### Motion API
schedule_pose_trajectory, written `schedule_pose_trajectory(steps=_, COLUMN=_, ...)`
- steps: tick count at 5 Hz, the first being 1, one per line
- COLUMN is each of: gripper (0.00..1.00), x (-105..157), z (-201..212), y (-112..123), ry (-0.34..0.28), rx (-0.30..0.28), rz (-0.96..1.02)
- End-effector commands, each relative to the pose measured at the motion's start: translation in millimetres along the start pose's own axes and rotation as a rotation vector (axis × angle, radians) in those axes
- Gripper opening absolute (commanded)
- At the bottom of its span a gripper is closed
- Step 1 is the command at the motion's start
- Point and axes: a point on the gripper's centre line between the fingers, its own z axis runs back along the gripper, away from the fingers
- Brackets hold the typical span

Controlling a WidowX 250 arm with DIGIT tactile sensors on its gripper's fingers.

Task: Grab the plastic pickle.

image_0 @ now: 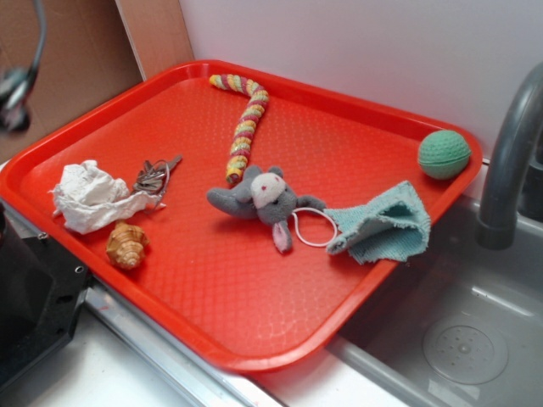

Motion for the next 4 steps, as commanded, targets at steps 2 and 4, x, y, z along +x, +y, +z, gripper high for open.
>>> schedule_pose_trajectory(steps=2, gripper=0.00, x=56, z=53, y=-6, ry=-0.007, rx=-0.026, rz=-0.053)
schedule_pose_trajectory(steps=4, gripper=0.00, x=127, z=30, y=-24, ry=0.005, rx=-0.017, rz=-0.061)
